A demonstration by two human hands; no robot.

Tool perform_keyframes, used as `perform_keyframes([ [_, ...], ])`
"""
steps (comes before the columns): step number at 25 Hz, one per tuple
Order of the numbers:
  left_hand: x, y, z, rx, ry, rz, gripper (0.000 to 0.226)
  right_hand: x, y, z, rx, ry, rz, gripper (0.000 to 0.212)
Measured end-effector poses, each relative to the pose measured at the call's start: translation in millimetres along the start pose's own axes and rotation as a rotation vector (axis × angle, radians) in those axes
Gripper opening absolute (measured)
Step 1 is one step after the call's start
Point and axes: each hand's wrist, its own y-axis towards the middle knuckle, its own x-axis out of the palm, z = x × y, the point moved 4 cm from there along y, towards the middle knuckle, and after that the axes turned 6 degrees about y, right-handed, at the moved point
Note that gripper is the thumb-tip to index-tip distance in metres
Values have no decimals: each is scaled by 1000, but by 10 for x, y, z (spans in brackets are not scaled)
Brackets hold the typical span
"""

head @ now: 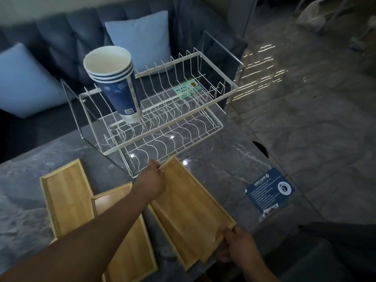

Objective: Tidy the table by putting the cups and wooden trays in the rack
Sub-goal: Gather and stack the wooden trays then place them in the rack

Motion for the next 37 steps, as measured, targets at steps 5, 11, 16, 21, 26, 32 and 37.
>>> perform_keyframes([
  [5,62,-6,-41,123,216,-21,18,312,-87,334,160,150,-48,18],
  [11,161,22,-9,206,473,-88,37,485,-119,421,200,115,-95,20],
  [16,218,26,-29,223,568,-155,37,483,-97,377,199,84,-129,19],
  [21,229,77,-78,161,432,-170,37,478,-13,447,202,32,-136,19],
  [26,218,70,-91,150,347,-153,40,418,74,531,169,13,-164,24],
  [32,129,61,-16,174,252,-223,38,289,147,612,305,135,-87,27],
  [37,-83,-180,-244,87,-31,-315,34,164,59,531,237,127,-80,22],
])
